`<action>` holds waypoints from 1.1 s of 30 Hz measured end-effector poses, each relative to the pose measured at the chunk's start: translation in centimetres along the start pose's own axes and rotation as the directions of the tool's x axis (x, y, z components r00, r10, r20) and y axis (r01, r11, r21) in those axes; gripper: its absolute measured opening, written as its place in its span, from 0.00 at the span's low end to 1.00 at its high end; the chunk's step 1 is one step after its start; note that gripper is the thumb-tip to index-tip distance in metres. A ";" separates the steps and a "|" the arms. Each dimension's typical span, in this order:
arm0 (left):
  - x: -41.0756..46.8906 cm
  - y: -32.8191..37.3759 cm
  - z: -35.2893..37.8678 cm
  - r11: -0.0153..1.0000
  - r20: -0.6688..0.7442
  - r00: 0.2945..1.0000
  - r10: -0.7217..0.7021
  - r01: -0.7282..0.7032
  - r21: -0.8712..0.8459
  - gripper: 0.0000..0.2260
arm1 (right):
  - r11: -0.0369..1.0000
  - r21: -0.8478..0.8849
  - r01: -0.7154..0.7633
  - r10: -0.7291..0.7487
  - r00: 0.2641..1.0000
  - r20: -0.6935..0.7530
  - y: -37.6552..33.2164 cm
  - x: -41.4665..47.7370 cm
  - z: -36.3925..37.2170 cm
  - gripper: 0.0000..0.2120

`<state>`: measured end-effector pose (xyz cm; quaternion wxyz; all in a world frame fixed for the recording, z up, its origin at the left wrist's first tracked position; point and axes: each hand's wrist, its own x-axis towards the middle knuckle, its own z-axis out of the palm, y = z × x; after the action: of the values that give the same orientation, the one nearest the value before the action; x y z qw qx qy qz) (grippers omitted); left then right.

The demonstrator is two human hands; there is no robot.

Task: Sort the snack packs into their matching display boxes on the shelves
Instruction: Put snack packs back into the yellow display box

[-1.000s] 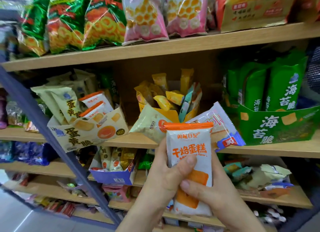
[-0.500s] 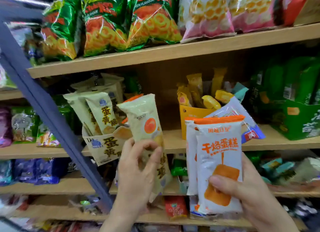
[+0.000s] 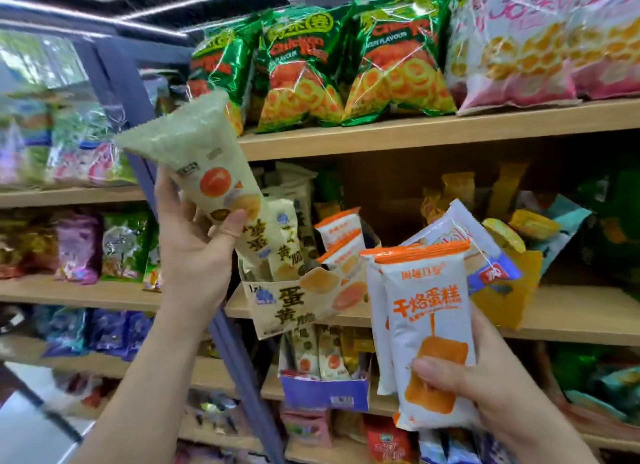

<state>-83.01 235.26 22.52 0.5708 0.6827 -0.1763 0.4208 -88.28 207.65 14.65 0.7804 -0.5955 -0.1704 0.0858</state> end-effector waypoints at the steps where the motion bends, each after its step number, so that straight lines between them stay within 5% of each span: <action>1: 0.4 -0.8 -0.3 0.999 0.006 0.999 -0.033 0.033 -0.011 0.29 | 1.000 0.007 0.001 -0.001 1.000 0.000 0.1 0.2 0.2 0.44; 7: 0.5 -4.6 -1.5 0.945 0.225 0.917 -0.328 0.314 0.095 0.21 | 0.999 -0.011 -0.039 0.040 0.999 0.032 0.5 0.8 0.8 0.46; 12: 1.1 -5.3 -2.1 0.908 0.202 0.890 -0.408 0.372 0.196 0.16 | 0.992 -0.078 -0.101 0.104 0.994 0.039 0.9 1.3 1.0 0.50; 17: 1.5 -4.8 -3.0 0.916 0.132 0.942 -0.308 0.256 0.309 0.17 | 0.982 -0.152 -0.114 0.126 0.989 0.072 1.1 1.9 1.3 0.50; 19: 1.3 -5.4 -3.0 0.860 0.122 0.953 -0.277 0.189 0.474 0.17 | 0.980 -0.160 -0.117 0.132 0.987 0.088 1.2 2.1 1.3 0.46; 23: 0.3 -6.4 -2.7 0.802 0.043 0.984 -0.172 0.115 0.586 0.35 | 0.964 -0.251 -0.082 0.117 0.984 0.131 1.1 2.9 1.8 0.43; 26: 0.1 -5.7 -3.3 0.763 0.047 0.995 0.093 -0.102 0.638 0.41 | 0.873 -0.487 -0.004 0.100 0.980 0.172 0.6 3.8 2.3 0.43; 30: 0.2 -4.6 -3.6 0.506 0.295 0.875 0.383 -0.466 0.726 0.19 | 0.618 -0.776 0.129 0.163 0.944 0.286 -1.2 5.3 3.2 0.41; 33: -0.5 -4.6 -3.4 0.519 0.457 0.825 0.332 -0.564 0.642 0.09 | 0.555 -0.814 0.169 0.234 0.908 0.348 -2.1 6.0 2.9 0.40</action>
<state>-81.27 239.61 19.26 0.0733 0.8373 -0.2346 0.4883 -83.95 211.67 18.26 0.3490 -0.8621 -0.3415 0.1353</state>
